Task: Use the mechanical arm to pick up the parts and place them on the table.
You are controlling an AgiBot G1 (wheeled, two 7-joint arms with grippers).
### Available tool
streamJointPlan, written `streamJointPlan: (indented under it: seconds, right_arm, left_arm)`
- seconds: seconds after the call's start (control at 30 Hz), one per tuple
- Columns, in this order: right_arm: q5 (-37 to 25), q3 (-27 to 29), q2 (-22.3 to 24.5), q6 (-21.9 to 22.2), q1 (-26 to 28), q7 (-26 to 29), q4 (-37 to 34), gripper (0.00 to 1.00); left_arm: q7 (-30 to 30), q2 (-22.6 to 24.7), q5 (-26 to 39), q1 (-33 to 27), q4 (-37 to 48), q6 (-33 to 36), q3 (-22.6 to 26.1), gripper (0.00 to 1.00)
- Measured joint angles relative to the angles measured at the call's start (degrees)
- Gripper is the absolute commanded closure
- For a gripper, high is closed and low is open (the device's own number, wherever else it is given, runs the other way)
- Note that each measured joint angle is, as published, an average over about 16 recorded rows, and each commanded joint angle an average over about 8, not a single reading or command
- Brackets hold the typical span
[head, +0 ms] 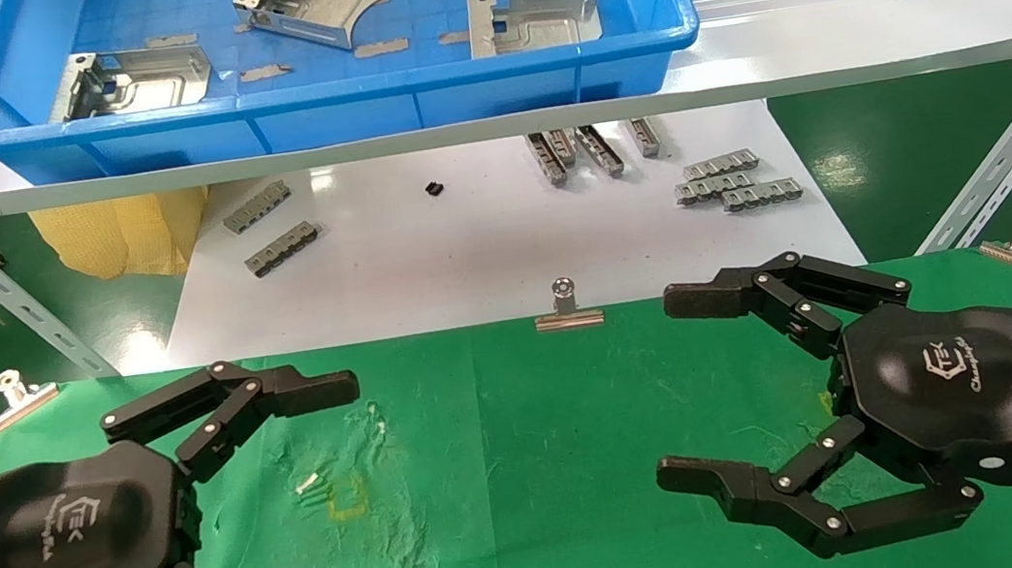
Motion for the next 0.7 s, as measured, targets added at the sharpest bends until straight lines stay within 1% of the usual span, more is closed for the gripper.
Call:
streamJointPlan:
  seconds: [0.7]
  right_arm:
    - [0.0, 0.0, 0.0, 0.0, 0.0, 0.0, 0.0, 0.0]
  left_arm:
    - [0.0, 0.0, 0.0, 0.0, 0.0, 0.0, 0.0, 0.0]
